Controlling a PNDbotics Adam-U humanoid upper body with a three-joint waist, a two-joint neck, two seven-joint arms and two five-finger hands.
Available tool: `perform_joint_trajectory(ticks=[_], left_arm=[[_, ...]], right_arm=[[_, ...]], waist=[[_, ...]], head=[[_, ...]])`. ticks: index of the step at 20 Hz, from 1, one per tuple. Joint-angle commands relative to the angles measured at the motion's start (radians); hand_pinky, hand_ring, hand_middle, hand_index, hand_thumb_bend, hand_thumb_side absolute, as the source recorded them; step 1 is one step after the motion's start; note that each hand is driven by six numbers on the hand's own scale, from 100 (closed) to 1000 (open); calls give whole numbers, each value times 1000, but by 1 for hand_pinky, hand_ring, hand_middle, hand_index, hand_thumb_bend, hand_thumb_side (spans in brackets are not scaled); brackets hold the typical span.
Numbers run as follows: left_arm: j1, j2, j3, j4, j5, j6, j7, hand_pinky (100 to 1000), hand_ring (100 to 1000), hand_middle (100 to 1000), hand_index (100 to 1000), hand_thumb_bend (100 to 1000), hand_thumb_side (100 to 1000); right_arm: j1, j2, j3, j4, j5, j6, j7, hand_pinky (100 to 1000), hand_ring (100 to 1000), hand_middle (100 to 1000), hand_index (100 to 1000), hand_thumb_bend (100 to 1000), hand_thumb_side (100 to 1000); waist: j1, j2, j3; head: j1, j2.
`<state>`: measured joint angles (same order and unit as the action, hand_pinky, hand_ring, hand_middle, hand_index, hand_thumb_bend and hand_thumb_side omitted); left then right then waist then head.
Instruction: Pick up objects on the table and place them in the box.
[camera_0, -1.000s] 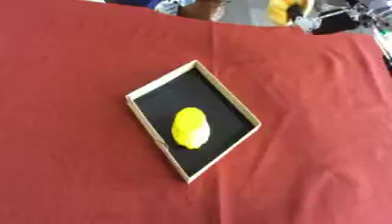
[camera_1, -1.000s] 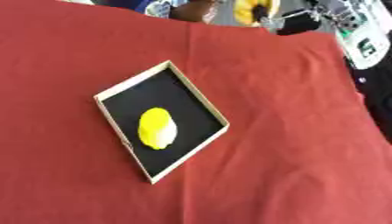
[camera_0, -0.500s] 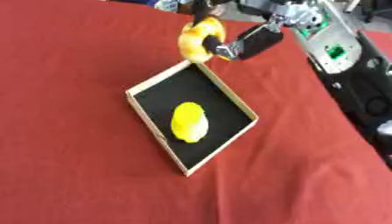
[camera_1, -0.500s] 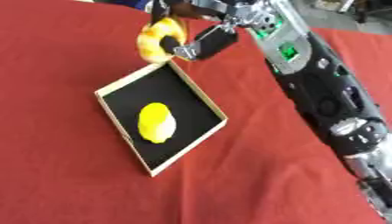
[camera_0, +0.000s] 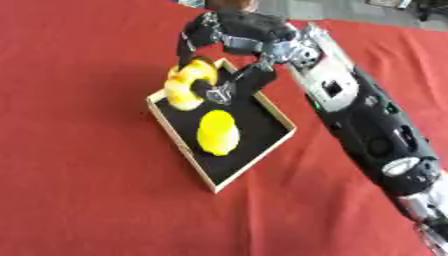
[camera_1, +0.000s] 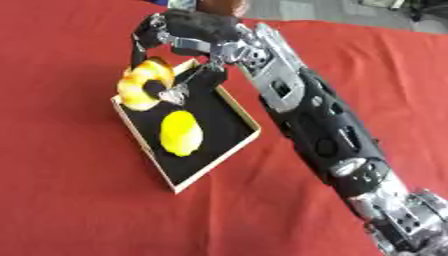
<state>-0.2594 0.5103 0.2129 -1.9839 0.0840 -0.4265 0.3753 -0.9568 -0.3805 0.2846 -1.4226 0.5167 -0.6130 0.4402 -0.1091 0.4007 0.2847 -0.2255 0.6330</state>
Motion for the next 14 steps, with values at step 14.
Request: perform_joint_trajectory(ticks=[14], left_arm=[[17,11,5,-16,-3,6,-4,827,698,843,874,100,673]], right_arm=[[63,16,-27,69,200,6,-119,795,718,512,595,100,198]], waist=[[13,-14,-3]], head=[[3,-7]])
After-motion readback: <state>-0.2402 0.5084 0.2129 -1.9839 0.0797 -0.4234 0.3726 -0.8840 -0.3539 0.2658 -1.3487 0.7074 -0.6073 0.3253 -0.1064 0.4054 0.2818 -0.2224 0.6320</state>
